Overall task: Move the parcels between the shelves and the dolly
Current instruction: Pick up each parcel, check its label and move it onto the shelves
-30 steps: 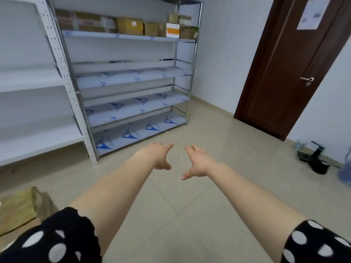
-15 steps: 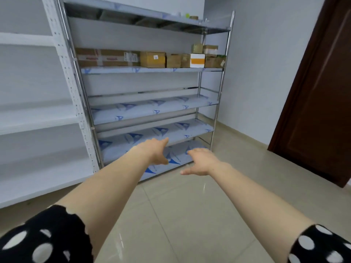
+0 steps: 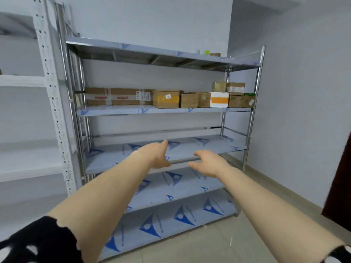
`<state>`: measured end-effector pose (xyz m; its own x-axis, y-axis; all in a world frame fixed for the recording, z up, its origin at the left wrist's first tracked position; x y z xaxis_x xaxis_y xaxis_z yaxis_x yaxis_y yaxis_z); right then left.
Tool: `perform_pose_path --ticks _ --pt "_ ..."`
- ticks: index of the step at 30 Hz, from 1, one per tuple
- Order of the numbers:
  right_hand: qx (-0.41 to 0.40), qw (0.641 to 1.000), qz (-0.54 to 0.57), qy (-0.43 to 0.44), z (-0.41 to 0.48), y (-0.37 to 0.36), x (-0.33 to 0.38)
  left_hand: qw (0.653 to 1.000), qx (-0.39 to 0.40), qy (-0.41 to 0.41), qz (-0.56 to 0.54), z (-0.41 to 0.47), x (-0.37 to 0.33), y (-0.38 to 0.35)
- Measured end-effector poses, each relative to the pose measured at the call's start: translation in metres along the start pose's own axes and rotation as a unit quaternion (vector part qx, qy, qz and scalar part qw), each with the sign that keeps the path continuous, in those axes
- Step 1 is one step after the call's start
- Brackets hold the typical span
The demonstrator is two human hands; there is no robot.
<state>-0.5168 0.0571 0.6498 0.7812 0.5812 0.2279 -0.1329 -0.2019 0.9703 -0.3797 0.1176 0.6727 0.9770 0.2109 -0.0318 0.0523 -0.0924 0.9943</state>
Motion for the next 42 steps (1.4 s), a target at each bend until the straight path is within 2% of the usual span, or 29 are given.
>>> perform_pose_path --ticks 11,19,24,28,36,39,42 --pt "-0.034 0.997 0.051 0.051 0.238 0.081 -0.022 0.997 -0.042 0.061 -0.023 0.220 0.071 0.072" --pt "-0.119 0.988 0.085 0.047 0.448 0.150 -0.019 0.981 -0.168 0.045 -0.089 0.408 0.153 0.150" --pt "-0.161 0.984 0.066 0.034 0.551 0.194 -0.009 0.973 -0.192 0.031 -0.127 0.504 0.198 0.191" --pt "-0.208 0.976 0.057 -0.012 0.601 0.226 -0.018 0.961 -0.207 0.042 -0.179 0.542 0.223 0.208" --pt "-0.228 0.970 0.055 -0.068 0.654 0.247 -0.039 0.926 -0.231 0.019 -0.296 0.587 0.229 0.230" --pt "-0.217 0.970 0.076 -0.073 0.665 0.248 -0.045 0.909 -0.230 0.018 -0.348 0.603 0.227 0.228" --pt "-0.262 0.955 0.130 -0.057 0.664 0.259 -0.046 0.879 -0.236 0.027 -0.413 0.610 0.233 0.225"
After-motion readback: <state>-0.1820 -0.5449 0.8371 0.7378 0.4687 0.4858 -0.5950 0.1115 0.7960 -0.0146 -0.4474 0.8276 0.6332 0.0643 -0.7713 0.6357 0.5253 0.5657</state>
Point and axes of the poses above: each hand's wrist, its own z-axis towards the middle knuckle, its own y-axis out of the back of the hand, x = y × z, the point moved 10 cm from there along z, towards the middle knuckle, and after that the axes turned 12 degrees about x, right-handed, at the moved point
